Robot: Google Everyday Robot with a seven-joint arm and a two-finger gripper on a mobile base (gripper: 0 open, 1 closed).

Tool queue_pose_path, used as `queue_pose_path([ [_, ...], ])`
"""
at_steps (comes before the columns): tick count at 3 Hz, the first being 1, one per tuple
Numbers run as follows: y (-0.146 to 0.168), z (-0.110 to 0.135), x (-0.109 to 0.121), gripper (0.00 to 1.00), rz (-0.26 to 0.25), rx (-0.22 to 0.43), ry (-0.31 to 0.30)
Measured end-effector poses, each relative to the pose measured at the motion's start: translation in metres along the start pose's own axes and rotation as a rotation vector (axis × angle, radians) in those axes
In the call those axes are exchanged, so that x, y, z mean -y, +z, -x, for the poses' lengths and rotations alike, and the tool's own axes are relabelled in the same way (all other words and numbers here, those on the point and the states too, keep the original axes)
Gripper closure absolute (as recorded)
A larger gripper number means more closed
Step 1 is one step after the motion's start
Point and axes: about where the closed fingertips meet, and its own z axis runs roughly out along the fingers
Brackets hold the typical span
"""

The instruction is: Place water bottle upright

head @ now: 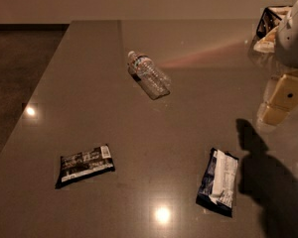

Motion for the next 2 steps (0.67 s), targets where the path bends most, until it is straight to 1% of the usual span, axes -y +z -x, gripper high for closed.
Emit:
queue_pose_path([
  [1, 0.000, 0.000, 0.000, 0.00, 0.000, 0.000, 0.000],
  [2, 0.004, 0.014, 0.008, 0.00, 0.003, 0.023, 0.040],
])
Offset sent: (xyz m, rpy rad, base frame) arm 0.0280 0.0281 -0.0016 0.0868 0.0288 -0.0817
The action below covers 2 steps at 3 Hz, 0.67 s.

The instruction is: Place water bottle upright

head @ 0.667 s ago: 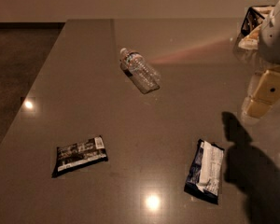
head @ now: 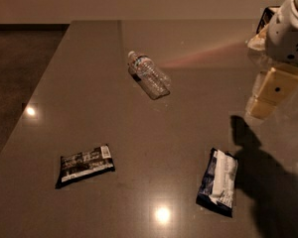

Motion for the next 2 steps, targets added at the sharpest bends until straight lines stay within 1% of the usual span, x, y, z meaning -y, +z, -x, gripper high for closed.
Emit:
queue_pose_path([
  [1, 0.024, 0.038, 0.013, 0.00, 0.043, 0.038, 0.076],
  [2, 0.047, 0.063, 0.018, 0.00, 0.085, 0.050, 0.133],
])
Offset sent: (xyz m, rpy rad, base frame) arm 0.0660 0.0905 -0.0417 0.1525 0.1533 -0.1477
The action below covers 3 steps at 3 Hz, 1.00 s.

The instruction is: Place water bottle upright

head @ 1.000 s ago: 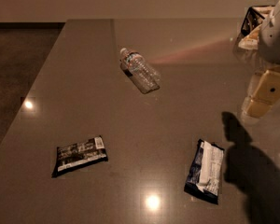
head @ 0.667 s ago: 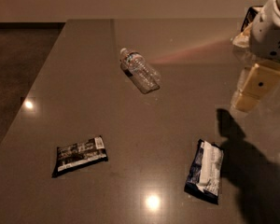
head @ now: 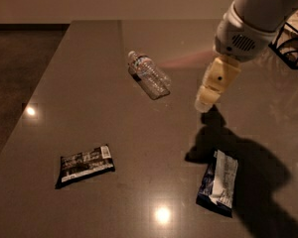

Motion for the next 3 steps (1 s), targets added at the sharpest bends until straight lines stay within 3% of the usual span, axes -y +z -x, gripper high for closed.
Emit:
queue_pose_path([
  [1, 0.028, 0.029, -0.001, 0.00, 0.012, -0.011, 0.063],
  [3, 0.061, 0.096, 0.037, 0.00, -0.083, -0.109, 0.180],
])
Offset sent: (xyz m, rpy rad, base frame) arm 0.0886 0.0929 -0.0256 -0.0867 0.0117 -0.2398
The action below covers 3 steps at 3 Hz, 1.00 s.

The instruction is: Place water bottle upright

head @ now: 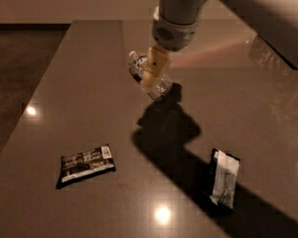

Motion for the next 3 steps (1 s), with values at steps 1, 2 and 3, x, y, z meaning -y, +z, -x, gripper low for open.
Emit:
queue_pose_path([
  [1, 0.017, 0.033, 0.015, 0.00, -0.024, -0.052, 0.043],
  [2, 0.041, 0.048, 0.029, 0.00, -0.018, -0.095, 0.099],
  [3, 0.065, 0.051, 0.042, 0.00, 0.003, -0.121, 0.154],
])
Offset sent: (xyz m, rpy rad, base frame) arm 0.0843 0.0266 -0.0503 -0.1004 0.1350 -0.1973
